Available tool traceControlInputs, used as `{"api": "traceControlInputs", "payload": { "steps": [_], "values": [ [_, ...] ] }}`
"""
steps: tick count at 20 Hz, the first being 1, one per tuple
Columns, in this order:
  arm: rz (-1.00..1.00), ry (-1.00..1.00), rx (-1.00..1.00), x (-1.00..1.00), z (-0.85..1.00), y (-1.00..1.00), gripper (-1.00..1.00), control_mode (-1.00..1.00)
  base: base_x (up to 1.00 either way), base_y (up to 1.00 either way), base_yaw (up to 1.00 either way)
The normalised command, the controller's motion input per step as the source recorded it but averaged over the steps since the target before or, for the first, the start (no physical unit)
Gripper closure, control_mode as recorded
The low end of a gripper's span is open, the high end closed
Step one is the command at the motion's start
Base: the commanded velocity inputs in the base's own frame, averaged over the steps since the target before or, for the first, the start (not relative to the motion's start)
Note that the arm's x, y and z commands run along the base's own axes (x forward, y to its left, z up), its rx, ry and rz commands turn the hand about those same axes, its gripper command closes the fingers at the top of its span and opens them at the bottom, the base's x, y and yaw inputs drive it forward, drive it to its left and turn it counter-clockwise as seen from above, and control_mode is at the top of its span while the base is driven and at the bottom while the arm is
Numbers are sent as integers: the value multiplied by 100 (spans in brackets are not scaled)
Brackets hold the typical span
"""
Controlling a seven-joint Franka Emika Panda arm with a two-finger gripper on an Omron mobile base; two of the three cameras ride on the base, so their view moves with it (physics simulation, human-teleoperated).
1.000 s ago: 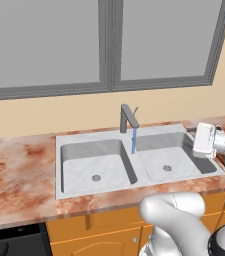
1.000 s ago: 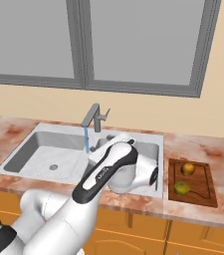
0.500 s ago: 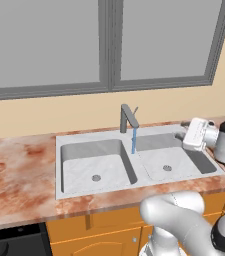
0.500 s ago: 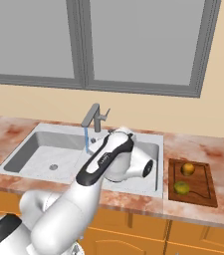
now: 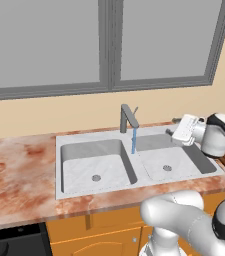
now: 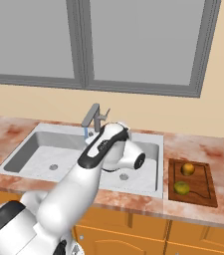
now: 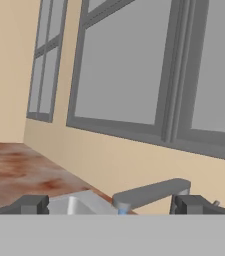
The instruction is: Pick the mango, orange from the sink and place them on the cutting board to airdry. Then turn off the sink faucet.
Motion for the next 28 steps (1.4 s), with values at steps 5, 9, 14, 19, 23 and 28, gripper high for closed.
{"api": "traceControlInputs", "payload": {
  "steps": [5, 9, 14, 19, 23, 28],
  "values": [
    [5, 4, 0, 39, 0, 0, -100, -100, 0, 0, 0],
    [4, 5, 0, 50, -1, 0, -100, -100, 0, 0, 0],
    [3, 4, 0, 47, -16, 0, -100, -100, 0, 0, 0],
    [6, 2, 0, 36, -28, 0, -100, -100, 0, 0, 0],
    [6, 0, 0, 35, -21, 0, -100, -100, 0, 0, 0],
    [8, -1, 0, 19, -1, 0, -100, -100, 0, 0, 0]
  ]
}}
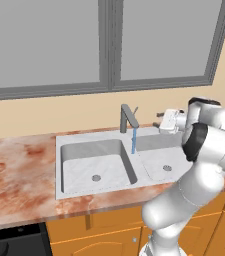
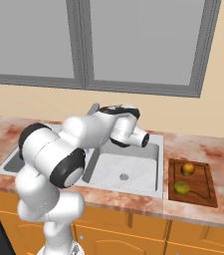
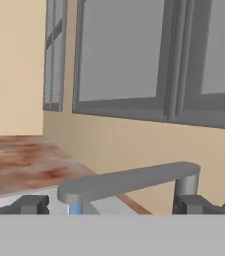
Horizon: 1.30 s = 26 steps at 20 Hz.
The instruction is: Pick the mango, orange from the sink and place them on the cutting board to airdry. Then turn off the sink faucet.
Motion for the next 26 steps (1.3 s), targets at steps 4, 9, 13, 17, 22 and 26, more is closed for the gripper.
{"api": "traceControlInputs", "payload": {
  "steps": [4, 9, 13, 17, 22, 26],
  "values": [
    [10, -4, 0, 3, 0, -1, -100, -100, 0, 0, 0],
    [11, -2, 0, 0, 0, 0, -100, -100, 0, 0, 0],
    [7, -8, 0, 0, 0, 0, -100, -100, 0, 0, 0],
    [2, -12, 2, 0, 0, 3, -100, -100, 0, 0, 0],
    [-4, -12, 5, 0, 0, 24, -100, -100, 0, 0, 0],
    [-4, -7, 1, 5, 0, 31, -100, -100, 0, 0, 0]
  ]
}}
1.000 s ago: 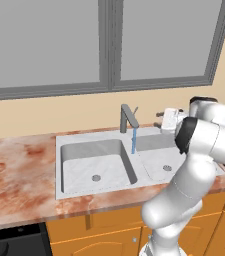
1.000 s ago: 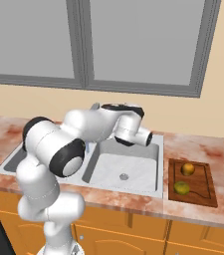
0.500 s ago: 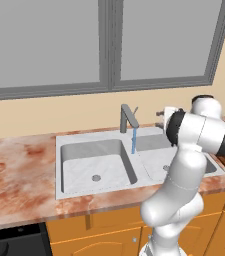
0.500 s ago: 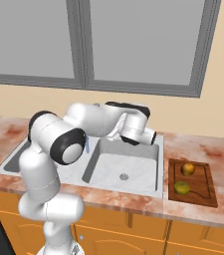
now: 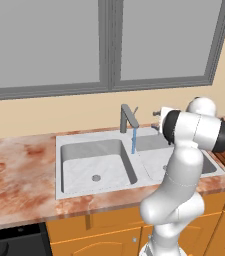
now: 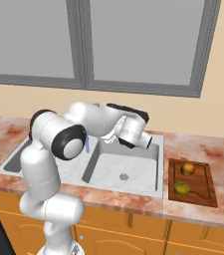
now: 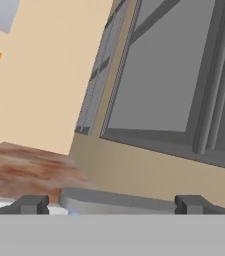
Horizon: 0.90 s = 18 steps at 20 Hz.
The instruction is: Pick the mango, orange from the sink and place them on the cutting board to airdry. Then turn off the sink faucet.
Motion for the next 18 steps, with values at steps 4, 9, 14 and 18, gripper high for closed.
{"api": "traceControlInputs", "payload": {
  "steps": [4, 9, 14, 18],
  "values": [
    [0, -1, 0, 20, 0, 20, -100, -100, 0, 0, 0],
    [0, 0, 0, 34, 0, 1, -100, -100, 0, 0, 0],
    [0, 0, 2, 38, 0, -2, -100, -100, 0, 0, 0],
    [0, 0, 2, 28, -2, 0, -100, -100, 0, 0, 0]
  ]
}}
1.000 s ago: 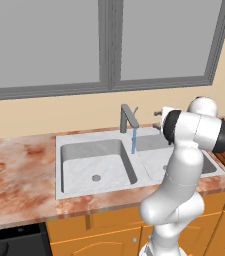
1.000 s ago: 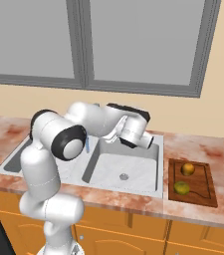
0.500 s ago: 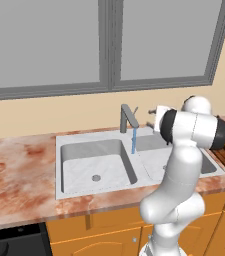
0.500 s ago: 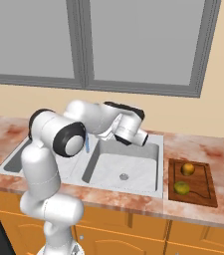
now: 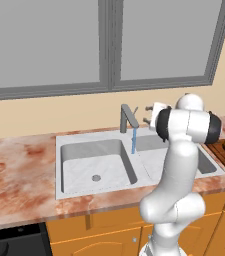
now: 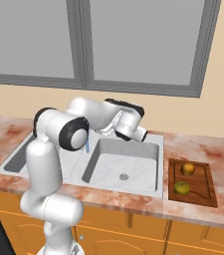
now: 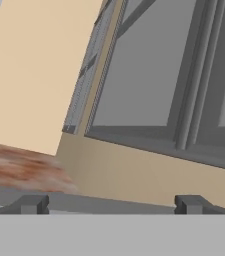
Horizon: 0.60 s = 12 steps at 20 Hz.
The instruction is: Pick the mango, orange from the sink and place them on the cutting board to airdry. Then turn off the sink faucet.
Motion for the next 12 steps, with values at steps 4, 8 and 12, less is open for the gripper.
{"api": "traceControlInputs", "payload": {
  "steps": [4, 8, 12],
  "values": [
    [0, 0, 2, 21, -9, -3, -100, -100, 0, 0, 0],
    [0, 1, 4, 19, -14, -7, -100, -100, 0, 0, 0],
    [0, 2, 4, 26, -13, -1, -100, -100, 0, 0, 0]
  ]
}}
